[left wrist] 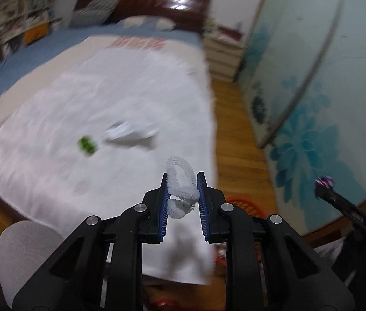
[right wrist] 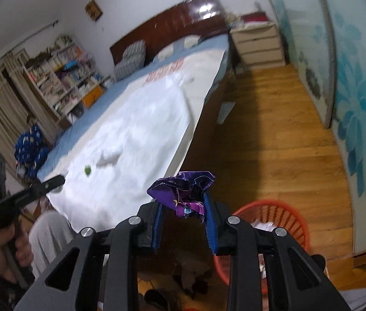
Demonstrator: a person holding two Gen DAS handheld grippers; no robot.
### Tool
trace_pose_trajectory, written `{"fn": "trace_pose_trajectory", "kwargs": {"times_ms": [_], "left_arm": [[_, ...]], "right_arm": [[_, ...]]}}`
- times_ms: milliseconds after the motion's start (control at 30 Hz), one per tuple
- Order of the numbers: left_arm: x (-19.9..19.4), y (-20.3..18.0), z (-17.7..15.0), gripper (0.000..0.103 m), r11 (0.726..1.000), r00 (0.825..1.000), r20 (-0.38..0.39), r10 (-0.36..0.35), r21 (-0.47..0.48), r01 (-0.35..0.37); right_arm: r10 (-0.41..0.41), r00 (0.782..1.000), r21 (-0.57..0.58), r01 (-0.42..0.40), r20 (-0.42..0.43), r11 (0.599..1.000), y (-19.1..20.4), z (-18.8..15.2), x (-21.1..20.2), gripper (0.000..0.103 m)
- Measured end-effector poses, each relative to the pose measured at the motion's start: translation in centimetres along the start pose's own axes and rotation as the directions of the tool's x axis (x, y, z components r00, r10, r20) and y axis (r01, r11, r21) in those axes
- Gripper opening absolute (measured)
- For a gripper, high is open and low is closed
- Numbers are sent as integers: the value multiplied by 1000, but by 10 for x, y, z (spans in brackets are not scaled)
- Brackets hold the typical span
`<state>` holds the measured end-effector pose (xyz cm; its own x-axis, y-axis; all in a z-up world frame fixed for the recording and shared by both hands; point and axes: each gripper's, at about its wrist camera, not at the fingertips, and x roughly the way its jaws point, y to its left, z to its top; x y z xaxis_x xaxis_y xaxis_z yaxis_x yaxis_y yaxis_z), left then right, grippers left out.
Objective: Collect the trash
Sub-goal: 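Carry wrapper and cup over the red wastebasket and open both tools, then move both tools back over the last trash on the bed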
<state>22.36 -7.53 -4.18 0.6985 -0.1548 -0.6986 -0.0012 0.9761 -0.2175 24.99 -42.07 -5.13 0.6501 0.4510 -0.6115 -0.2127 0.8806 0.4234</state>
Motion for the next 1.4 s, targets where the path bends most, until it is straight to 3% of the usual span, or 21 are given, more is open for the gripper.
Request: {"fn": "trace_pose_trajectory", "kwargs": {"times_ms": [233,433,533,667,733,800,867,967,1067,1167,1233,1400], "left_arm": [[6,-103,-3,21,968,990,-4,-140,210,138],[75,-157,-16,21,934,978,-74,-195,292,208],[118,-171,-31,21,936,978,-119,-174,289,202],[176,-172,-58,21,942,949,-247,-195,223,252],[206,-173,-77,21,945,938,-309,-157,229,234],[229,-175,-93,21,944,924,-358,-133,240,229],[242,-177,-104,21,944,911,-398,-109,247,221],[243,-179,-111,24,944,909,-403,-103,248,217],[239,-182,-112,37,941,916,-388,-99,263,214],[234,-180,-108,61,944,921,-374,-109,251,213],[229,-174,-106,79,951,928,-359,-104,238,199],[216,-160,-105,80,961,933,-349,-86,219,170]], "right_arm": [[-74,994,-16,75,81,997,-27,16,-51,29],[-136,989,54,133,65,990,-70,2,-55,29],[-158,987,108,156,11,982,-93,-7,-40,29],[-203,976,144,213,-81,966,-119,-17,-12,29],[-242,959,151,264,-147,953,-131,-23,13,29],[-222,954,189,261,-204,947,-142,-29,40,29],[-212,948,202,262,-237,944,-146,-36,53,29],[-195,944,219,257,-267,941,-149,-43,66,31],[-163,954,259,228,-250,939,-150,-45,66,33],[-147,960,297,217,-240,930,-154,-46,65,41],[-147,962,310,216,-229,926,-156,-48,64,61],[-137,961,321,212,-239,923,-154,-52,65,64]]}}
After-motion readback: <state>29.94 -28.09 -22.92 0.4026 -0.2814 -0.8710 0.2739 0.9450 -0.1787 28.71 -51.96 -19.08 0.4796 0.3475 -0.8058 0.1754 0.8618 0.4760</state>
